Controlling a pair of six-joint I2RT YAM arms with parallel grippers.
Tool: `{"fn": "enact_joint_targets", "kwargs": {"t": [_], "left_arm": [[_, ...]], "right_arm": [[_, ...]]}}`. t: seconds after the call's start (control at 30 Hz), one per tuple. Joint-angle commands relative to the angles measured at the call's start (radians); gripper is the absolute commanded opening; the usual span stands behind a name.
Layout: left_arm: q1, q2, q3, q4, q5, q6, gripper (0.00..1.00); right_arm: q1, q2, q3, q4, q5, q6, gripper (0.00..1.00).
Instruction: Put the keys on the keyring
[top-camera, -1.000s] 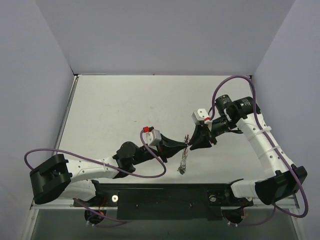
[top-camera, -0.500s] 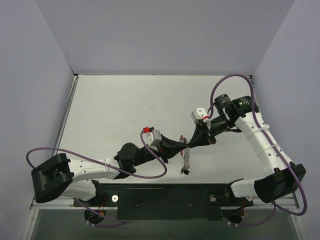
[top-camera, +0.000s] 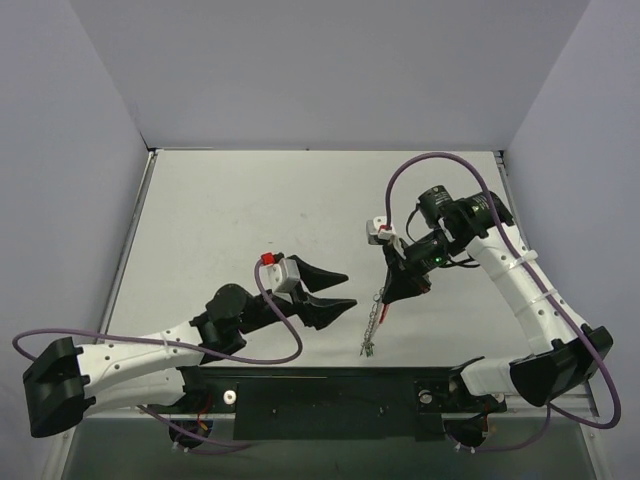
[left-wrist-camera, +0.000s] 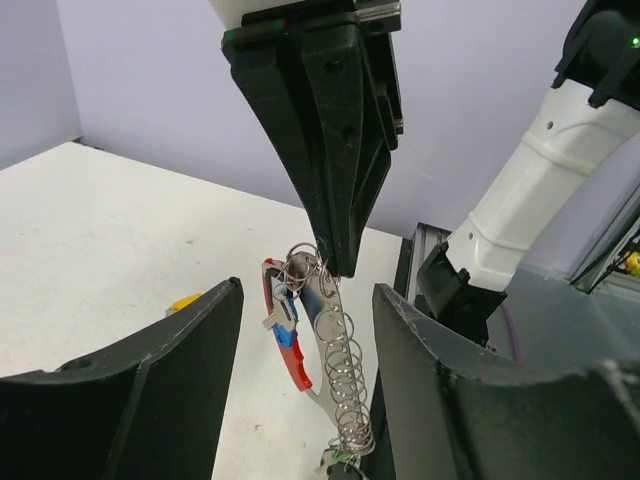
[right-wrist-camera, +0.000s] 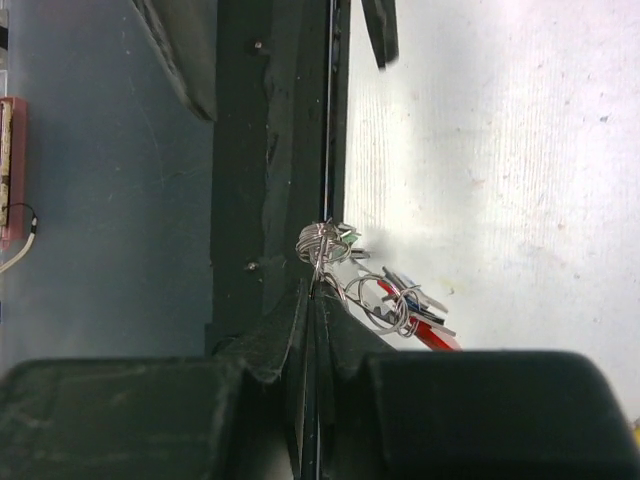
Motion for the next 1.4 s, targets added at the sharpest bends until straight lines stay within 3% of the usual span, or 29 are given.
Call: {"fn": "enact_joint_targets", "kwargs": {"t": [0.0, 0.2, 0.43, 1.07, 1.37], "left_arm": [[0.026, -0.083, 0.062, -0.257, 0.066, 0.089, 0.64], [0.049, 0.032, 0.183, -0.333, 0.179, 0.144, 0.58], [0.061, 0.167, 0.265, -0.239, 0.295, 0.11, 0.47], [0.063, 0.228, 0.271, -0.127, 0.325, 0.046, 0.29], [0.063, 0.248, 0.279, -0.129, 0.325, 0.041, 0.29]], "right_arm": [[0.051, 0.0, 0.056, 0.008, 0.097, 0.164, 0.0], [0.068, 0.019, 0.108, -0.021, 0.135, 0.172, 0.0], [0.075, 0.022, 0.113, -0.038, 0.135, 0.148, 0.0], [0.076, 0.04, 0.12, -0.052, 0.118, 0.126, 0.0], [0.076, 0.04, 0.12, -0.056, 0.109, 0.123, 0.0]]}}
